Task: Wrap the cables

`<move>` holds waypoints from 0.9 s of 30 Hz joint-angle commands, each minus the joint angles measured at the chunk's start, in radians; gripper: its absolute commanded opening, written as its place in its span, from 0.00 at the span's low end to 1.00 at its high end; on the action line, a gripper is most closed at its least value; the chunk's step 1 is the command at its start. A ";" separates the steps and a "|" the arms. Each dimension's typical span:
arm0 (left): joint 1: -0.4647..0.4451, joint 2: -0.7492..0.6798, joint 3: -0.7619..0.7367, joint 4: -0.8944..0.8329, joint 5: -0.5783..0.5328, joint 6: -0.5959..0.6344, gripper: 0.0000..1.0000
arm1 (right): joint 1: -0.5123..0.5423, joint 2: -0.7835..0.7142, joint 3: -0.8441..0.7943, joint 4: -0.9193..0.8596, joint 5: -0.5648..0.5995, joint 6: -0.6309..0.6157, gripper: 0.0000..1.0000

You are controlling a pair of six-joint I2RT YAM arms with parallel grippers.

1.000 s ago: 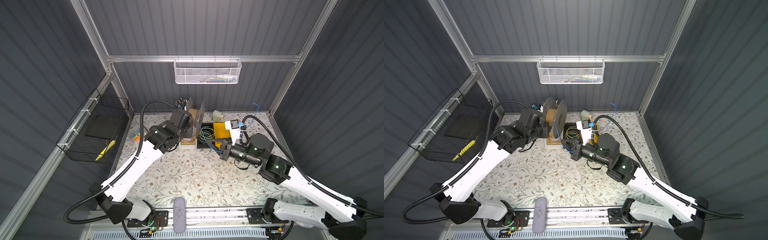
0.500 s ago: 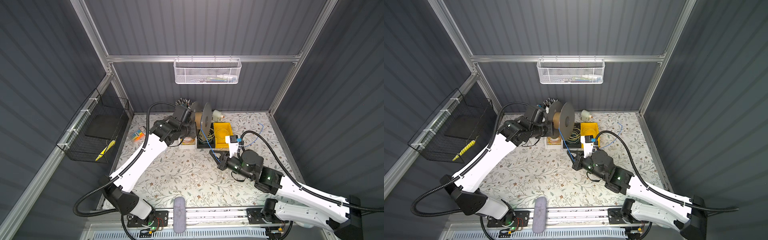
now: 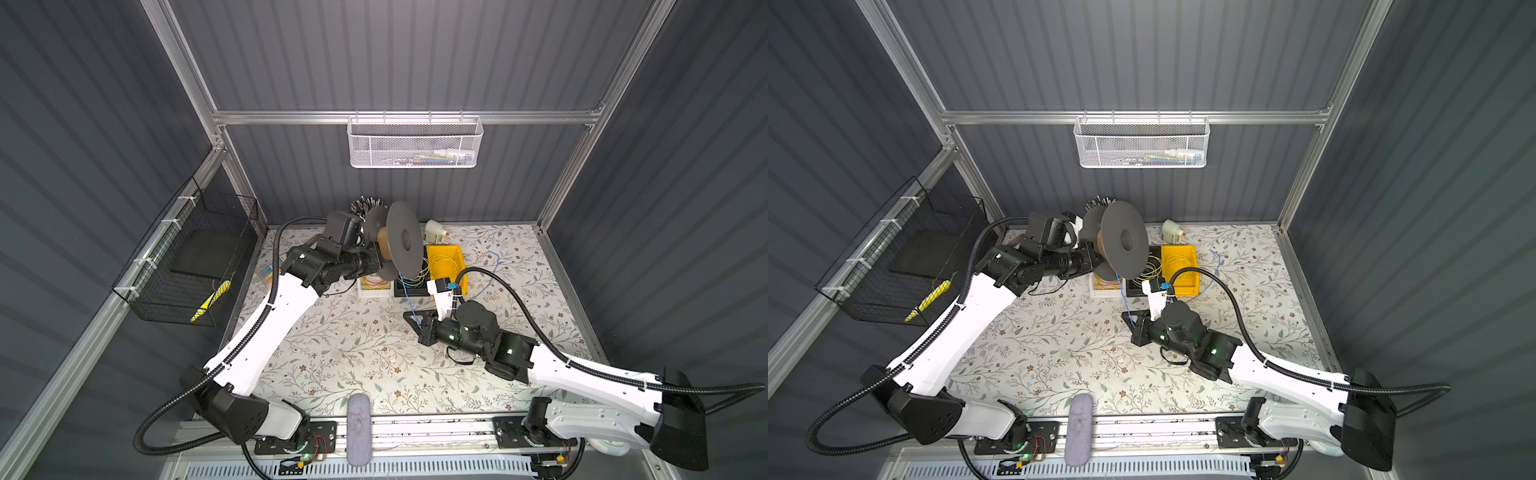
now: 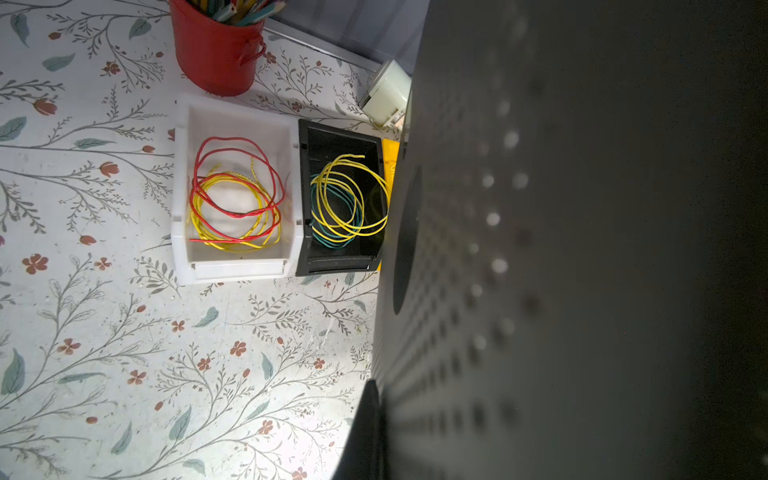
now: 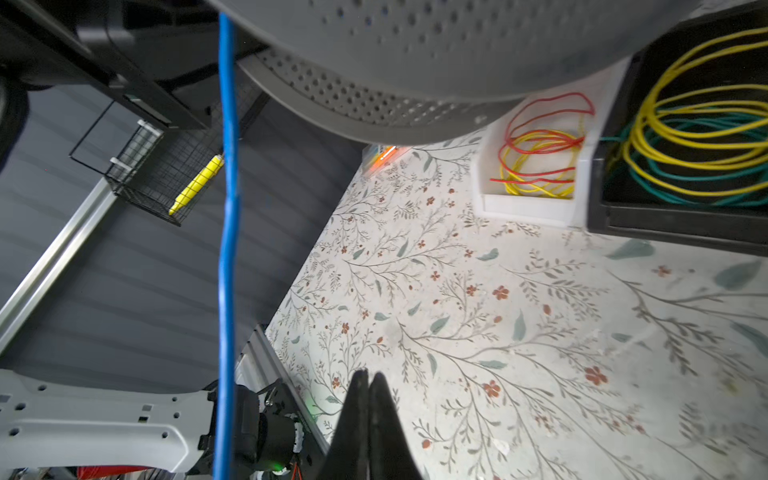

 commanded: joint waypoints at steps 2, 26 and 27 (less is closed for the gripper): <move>0.156 0.000 0.142 0.489 -0.192 -0.140 0.00 | 0.067 0.036 -0.092 -0.239 -0.287 -0.062 0.00; 0.410 0.031 0.180 0.400 0.780 -0.063 0.00 | -0.354 -0.031 -0.122 -0.255 -0.878 -0.151 0.28; 0.410 0.036 0.189 0.382 0.781 -0.049 0.00 | -0.346 -0.031 -0.114 -0.240 -0.895 -0.144 0.34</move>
